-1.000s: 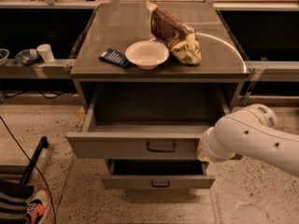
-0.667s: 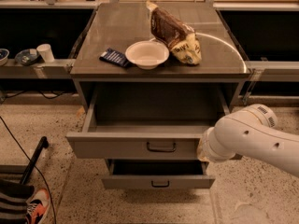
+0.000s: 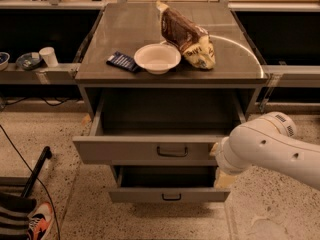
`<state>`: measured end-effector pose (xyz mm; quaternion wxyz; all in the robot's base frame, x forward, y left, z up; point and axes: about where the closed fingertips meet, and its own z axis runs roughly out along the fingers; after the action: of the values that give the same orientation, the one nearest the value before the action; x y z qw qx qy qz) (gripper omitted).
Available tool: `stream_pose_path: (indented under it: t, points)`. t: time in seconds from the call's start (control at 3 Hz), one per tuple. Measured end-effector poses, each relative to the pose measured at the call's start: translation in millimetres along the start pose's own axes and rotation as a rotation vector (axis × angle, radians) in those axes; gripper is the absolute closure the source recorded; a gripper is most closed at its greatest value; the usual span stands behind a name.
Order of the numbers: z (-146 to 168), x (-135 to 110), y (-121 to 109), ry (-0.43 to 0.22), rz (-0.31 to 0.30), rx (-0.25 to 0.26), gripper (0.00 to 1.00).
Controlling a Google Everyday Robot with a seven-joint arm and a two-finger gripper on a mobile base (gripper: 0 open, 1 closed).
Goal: Close top drawer
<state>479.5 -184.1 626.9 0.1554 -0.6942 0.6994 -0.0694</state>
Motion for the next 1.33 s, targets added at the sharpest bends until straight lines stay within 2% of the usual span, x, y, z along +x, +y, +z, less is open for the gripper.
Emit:
stream_pose_path:
  t: [0.33,0.67,1.0,1.33]
  points:
    - [0.0,0.0,0.0,0.0,0.0,0.0,0.0]
    - [0.0,0.0,0.0,0.0,0.0,0.0,0.0]
    - [1.0,1.8,0.5,0.012,-0.005,-0.022,0.0]
    - [10.2,5.2,-8.9,0.019,0.003,-0.055,0.18]
